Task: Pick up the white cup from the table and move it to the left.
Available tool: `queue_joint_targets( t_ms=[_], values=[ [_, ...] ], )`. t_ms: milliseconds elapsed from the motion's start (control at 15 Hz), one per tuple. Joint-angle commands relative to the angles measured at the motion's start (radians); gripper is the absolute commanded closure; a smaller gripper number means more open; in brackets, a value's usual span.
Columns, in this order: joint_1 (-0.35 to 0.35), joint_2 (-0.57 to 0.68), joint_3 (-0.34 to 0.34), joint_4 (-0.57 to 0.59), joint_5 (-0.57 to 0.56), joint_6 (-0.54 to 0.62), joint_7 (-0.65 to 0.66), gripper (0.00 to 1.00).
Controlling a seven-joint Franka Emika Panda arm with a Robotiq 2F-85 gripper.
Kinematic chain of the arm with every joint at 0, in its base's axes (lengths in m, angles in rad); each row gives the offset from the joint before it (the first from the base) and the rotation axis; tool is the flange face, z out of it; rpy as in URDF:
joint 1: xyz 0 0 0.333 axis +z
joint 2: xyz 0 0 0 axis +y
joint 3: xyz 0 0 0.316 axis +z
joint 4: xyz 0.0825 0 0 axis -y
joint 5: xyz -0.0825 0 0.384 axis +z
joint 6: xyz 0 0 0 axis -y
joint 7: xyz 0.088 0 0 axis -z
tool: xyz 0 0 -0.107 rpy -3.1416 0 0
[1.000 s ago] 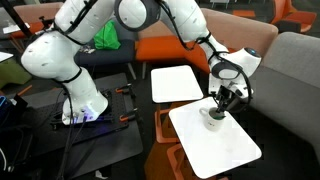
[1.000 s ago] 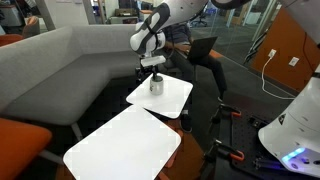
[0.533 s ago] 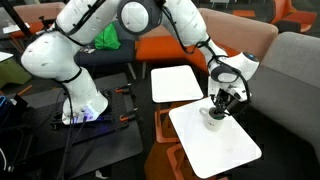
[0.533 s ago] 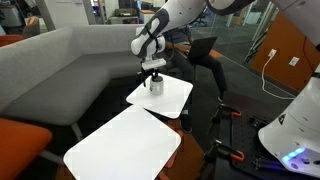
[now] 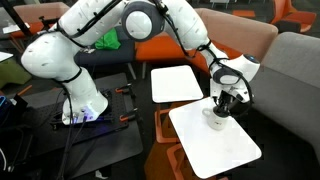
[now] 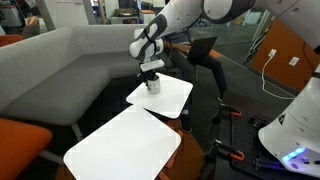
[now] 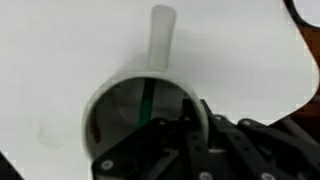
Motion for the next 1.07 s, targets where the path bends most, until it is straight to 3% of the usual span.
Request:
queue_joint_targets(
  t_ms=[0,267,733,1000],
  values=[
    [-0.002,0.003,-0.001,0.025,-0.009,-0.033,0.008,0.98],
    [0.017,-0.025,0.008,-0.009,-0.018,-0.020,-0.008,0.98],
    [0.117,-0.069,0.016,-0.076,-0.112,0.009,-0.063,0.98],
    [0.177,-0.057,0.063,-0.087,-0.115,0.030,-0.053,0.98]
  ],
)
